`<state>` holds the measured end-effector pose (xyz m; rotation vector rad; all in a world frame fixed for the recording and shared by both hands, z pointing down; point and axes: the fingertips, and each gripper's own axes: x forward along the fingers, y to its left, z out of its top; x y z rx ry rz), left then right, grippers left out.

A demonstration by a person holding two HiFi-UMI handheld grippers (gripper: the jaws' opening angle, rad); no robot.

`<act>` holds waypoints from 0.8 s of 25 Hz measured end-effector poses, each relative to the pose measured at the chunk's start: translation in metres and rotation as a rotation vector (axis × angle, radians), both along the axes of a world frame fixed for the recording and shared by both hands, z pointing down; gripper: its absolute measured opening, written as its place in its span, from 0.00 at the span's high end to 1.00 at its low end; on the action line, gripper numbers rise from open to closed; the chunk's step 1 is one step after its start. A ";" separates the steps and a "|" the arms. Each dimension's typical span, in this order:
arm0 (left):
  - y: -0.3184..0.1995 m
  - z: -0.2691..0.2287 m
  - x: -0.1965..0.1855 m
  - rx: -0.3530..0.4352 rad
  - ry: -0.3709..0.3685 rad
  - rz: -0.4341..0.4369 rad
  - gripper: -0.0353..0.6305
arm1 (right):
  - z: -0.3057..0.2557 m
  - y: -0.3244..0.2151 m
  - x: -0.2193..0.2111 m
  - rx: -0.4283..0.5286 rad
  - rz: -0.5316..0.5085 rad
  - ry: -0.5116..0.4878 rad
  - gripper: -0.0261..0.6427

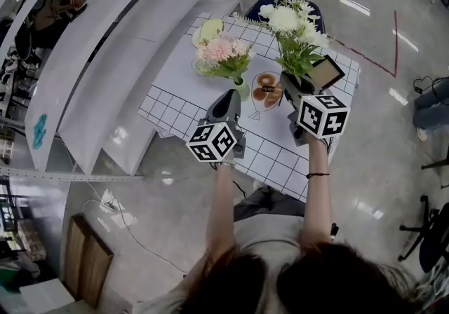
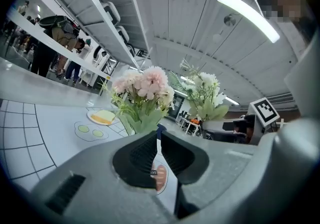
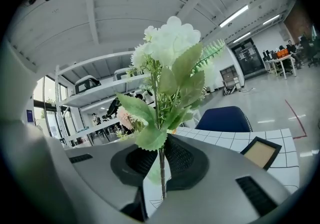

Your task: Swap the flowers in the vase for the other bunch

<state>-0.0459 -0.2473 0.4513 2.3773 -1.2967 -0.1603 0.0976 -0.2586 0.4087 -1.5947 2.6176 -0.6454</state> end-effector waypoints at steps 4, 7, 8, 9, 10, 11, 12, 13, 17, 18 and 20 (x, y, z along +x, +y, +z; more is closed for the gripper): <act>-0.011 0.010 0.001 -0.027 0.000 0.020 0.92 | 0.003 -0.007 0.002 -0.003 0.017 -0.003 0.89; -0.020 0.016 0.001 -0.043 -0.005 0.021 0.90 | 0.006 -0.012 0.004 -0.006 0.030 -0.006 0.89; -0.022 0.018 0.000 -0.050 -0.003 0.017 0.87 | 0.007 -0.013 0.005 -0.007 0.034 -0.006 0.89; -0.024 0.021 -0.001 -0.057 0.002 0.012 0.83 | 0.008 -0.014 0.005 -0.008 0.037 -0.005 0.89; -0.025 0.023 -0.002 -0.064 0.007 0.009 0.81 | 0.009 -0.015 0.005 -0.010 0.039 -0.004 0.89; -0.027 0.026 -0.003 -0.070 0.010 0.007 0.80 | 0.011 -0.016 0.006 -0.012 0.042 -0.004 0.89; -0.029 0.028 -0.003 -0.074 0.010 0.006 0.79 | 0.012 -0.017 0.006 -0.013 0.044 -0.005 0.89; -0.031 0.031 -0.004 -0.077 0.007 0.006 0.78 | 0.014 -0.018 0.006 -0.015 0.046 -0.006 0.89; -0.037 0.037 -0.005 -0.085 -0.004 0.002 0.73 | 0.018 -0.020 0.007 -0.022 0.055 -0.009 0.89; -0.038 0.038 -0.005 -0.086 -0.006 0.004 0.71 | 0.018 -0.020 0.007 -0.022 0.056 -0.009 0.89; -0.042 0.039 -0.005 -0.082 -0.013 0.010 0.68 | 0.020 -0.021 0.008 -0.022 0.058 -0.008 0.89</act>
